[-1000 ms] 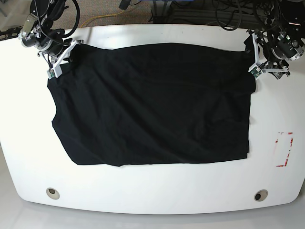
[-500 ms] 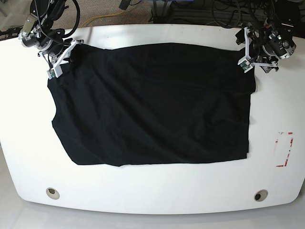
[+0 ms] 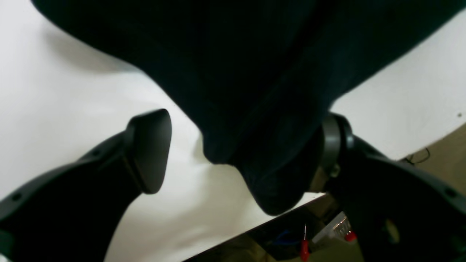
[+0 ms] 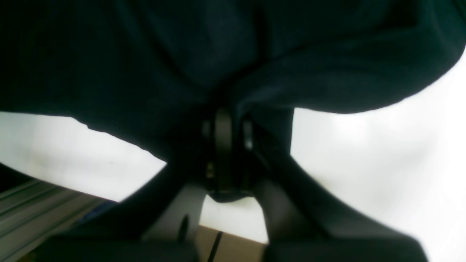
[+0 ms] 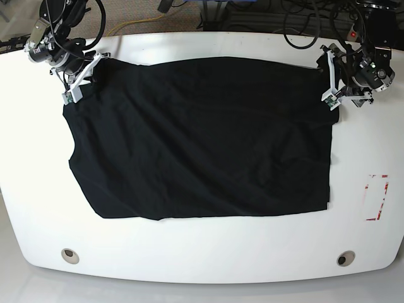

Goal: Fold the T-shirt properly

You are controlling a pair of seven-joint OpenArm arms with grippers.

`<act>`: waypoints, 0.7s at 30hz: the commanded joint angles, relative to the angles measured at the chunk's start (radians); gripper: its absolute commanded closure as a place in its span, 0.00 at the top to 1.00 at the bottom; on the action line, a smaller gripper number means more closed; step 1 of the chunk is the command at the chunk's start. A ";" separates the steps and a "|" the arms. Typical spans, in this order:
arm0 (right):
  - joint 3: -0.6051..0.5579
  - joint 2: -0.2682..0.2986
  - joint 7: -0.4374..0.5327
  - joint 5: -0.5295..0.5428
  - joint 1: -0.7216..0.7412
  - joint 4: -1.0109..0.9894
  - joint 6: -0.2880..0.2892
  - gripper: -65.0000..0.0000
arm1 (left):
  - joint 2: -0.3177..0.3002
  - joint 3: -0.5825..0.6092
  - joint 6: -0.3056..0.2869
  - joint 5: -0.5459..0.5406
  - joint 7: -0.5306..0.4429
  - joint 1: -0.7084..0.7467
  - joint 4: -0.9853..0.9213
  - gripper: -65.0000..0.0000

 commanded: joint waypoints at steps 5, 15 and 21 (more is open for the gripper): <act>0.006 0.013 0.015 0.018 0.017 0.019 0.001 0.00 | -0.007 -0.005 0.002 -0.003 -0.007 -0.004 0.007 0.23; 0.006 0.013 0.015 0.018 0.038 0.019 0.001 0.00 | -0.007 -0.013 0.002 -0.004 -0.009 -0.004 0.015 0.01; 0.006 0.011 0.015 0.018 0.020 0.121 0.001 0.00 | 0.026 -0.073 0.002 -0.001 -0.043 0.003 0.109 0.01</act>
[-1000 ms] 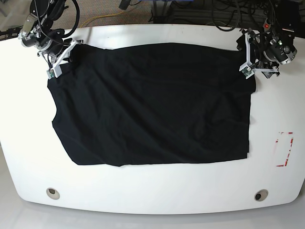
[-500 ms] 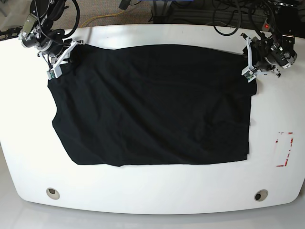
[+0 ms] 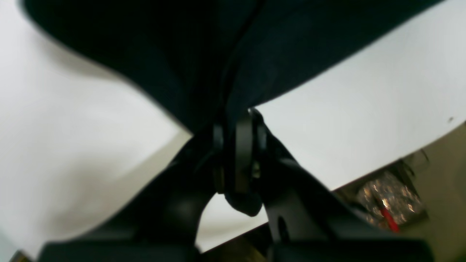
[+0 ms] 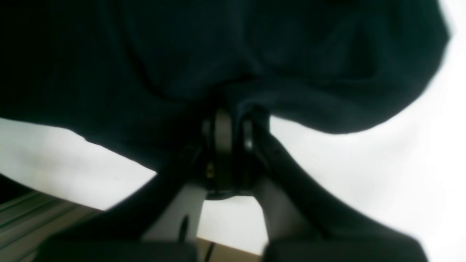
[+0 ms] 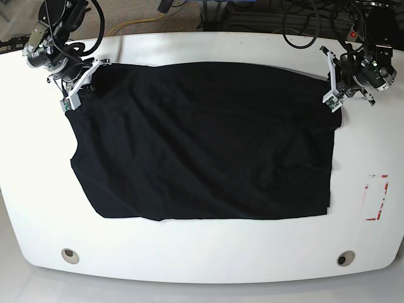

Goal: Fold the T-shirt properly

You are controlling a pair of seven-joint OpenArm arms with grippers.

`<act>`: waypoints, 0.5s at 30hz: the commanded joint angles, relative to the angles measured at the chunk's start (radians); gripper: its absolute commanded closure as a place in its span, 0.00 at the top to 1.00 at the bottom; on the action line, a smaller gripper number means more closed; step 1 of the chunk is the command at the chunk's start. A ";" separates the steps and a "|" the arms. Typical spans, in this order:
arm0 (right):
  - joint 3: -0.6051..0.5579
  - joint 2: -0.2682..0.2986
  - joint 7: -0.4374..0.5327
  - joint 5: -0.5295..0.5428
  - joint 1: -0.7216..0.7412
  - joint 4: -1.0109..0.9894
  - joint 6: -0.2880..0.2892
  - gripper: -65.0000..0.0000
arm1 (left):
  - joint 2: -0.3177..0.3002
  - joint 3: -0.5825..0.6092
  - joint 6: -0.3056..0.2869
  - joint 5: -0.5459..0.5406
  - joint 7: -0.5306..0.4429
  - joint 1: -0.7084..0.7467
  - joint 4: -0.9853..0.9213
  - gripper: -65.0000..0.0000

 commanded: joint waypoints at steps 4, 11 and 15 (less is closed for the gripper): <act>0.006 0.016 0.016 0.012 -0.003 0.116 0.001 0.00 | 0.052 -0.040 0.002 0.113 -0.074 -0.010 0.117 0.01; 0.000 0.056 0.016 -0.068 0.154 0.111 0.001 0.00 | 0.202 -0.038 0.002 0.400 -0.203 -0.156 0.157 0.01; -0.005 0.095 0.010 -0.137 0.287 0.064 0.001 0.00 | 0.311 -0.040 0.002 0.580 -0.206 -0.311 0.161 0.01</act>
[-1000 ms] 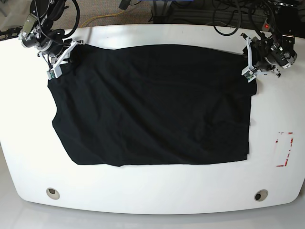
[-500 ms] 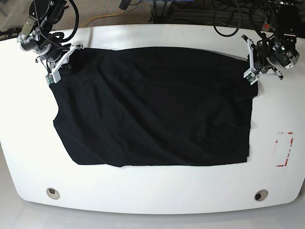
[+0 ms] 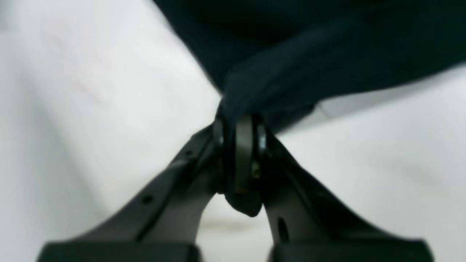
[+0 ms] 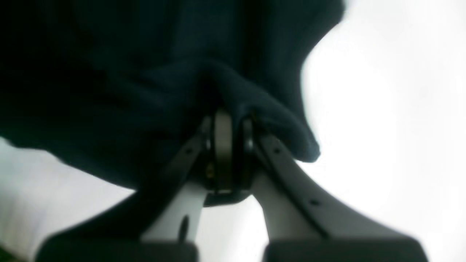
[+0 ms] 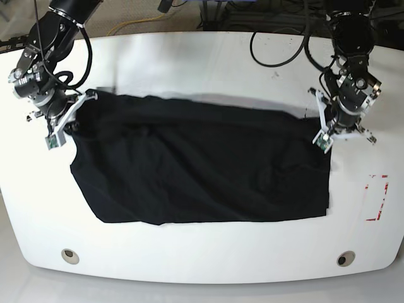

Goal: Fold the T-shirt properly

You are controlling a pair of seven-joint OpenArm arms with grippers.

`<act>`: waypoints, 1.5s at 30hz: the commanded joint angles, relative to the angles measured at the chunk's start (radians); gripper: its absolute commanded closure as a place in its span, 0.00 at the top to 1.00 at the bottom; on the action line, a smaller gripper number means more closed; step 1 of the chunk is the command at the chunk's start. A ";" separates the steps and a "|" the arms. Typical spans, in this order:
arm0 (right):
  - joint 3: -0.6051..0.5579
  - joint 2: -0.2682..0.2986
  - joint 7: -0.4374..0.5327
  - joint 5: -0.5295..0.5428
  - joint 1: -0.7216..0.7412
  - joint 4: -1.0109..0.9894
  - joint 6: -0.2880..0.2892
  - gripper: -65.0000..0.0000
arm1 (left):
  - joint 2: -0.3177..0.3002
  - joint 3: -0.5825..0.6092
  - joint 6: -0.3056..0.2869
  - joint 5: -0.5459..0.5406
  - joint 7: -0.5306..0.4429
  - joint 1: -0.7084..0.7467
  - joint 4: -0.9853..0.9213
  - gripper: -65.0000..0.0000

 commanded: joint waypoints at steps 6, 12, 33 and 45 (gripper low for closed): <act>-0.006 0.110 0.016 -0.056 0.290 -0.135 -0.001 0.00 | 0.159 -0.005 0.012 0.257 -0.016 -0.311 0.024 0.01; -0.125 0.219 0.016 -0.056 0.528 -0.256 -0.001 0.00 | 0.208 0.001 0.012 0.376 -0.016 -0.532 0.024 0.01; -0.605 0.371 0.016 -0.046 1.343 -0.546 -0.001 0.00 | 0.018 0.122 0.012 0.417 -0.013 -1.110 -0.013 0.01; -0.483 0.382 -0.049 -0.046 1.103 -0.411 -0.001 0.00 | -0.014 0.141 0.012 0.368 -0.011 -0.940 0.025 0.01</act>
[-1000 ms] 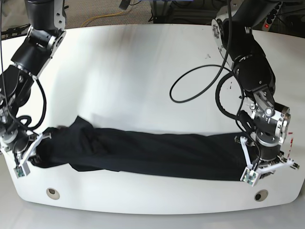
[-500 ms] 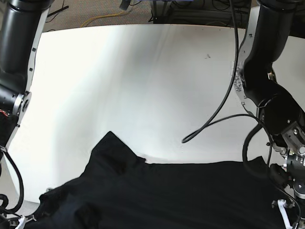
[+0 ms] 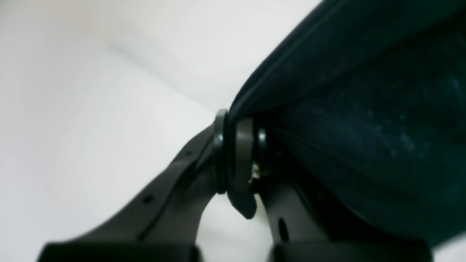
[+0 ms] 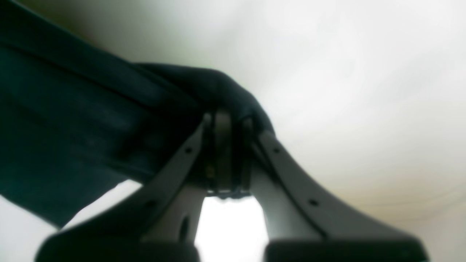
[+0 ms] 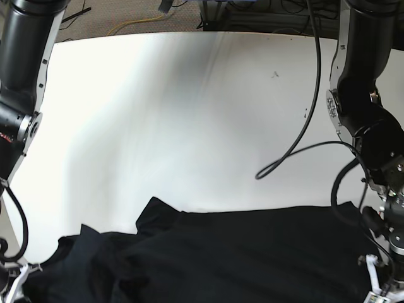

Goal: Fold the T-shirt properly

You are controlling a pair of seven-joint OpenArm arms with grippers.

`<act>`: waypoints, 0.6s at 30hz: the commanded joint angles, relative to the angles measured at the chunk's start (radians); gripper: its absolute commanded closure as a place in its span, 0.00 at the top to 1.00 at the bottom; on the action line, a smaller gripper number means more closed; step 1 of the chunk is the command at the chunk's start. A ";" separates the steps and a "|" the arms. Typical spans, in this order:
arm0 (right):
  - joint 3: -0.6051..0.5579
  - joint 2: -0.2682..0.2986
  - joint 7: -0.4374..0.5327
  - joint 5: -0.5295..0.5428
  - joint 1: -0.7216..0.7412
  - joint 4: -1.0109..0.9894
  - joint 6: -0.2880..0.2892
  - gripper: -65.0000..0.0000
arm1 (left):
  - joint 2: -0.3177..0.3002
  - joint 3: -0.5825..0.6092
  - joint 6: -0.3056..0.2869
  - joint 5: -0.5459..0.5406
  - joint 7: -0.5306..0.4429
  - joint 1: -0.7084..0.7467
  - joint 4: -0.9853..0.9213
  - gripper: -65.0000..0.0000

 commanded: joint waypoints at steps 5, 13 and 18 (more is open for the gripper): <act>0.105 0.023 -0.022 -0.040 -0.300 0.196 -0.011 0.00 | 0.033 0.009 0.017 0.002 0.008 0.205 0.031 0.01; 0.249 -0.024 -0.025 -0.040 -0.647 0.344 -0.011 0.00 | 0.088 0.012 0.017 0.000 0.048 0.495 0.051 0.01; 0.324 -0.076 -0.025 -0.040 -0.837 0.429 -0.011 0.00 | 0.113 0.008 0.017 0.000 0.053 0.688 0.053 0.00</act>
